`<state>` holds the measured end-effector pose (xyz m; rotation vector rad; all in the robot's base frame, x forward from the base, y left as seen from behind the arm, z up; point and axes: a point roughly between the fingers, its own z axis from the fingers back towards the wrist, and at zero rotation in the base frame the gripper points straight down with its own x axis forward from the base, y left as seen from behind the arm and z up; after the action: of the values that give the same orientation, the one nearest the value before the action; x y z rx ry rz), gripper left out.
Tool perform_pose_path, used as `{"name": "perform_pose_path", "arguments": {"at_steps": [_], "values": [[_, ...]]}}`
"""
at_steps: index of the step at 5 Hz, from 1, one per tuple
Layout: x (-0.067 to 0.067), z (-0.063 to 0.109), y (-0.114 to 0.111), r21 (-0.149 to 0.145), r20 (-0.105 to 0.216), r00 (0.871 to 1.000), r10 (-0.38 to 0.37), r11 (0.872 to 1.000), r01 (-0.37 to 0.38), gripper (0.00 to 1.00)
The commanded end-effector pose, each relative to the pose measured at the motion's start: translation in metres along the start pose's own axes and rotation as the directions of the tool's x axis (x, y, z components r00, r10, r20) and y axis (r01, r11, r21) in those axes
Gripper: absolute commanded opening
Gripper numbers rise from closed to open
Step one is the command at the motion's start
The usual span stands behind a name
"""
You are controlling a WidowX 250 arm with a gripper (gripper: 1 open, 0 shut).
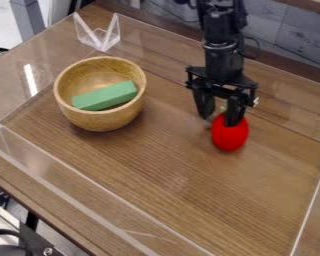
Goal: Move the red fruit to the right
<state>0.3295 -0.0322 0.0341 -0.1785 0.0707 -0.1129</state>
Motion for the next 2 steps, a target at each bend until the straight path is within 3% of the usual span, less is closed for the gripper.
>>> {"name": "perform_pose_path", "arguments": {"at_steps": [1,2], "values": [[0.0059,0.0037,-0.0007,0.026,0.013,1.0,-0.004,1.0,0.004,0.0],[0.0068,0.0022,0.002,0.036,0.008,1.0,0.004,0.999,-0.005,1.0]]}}
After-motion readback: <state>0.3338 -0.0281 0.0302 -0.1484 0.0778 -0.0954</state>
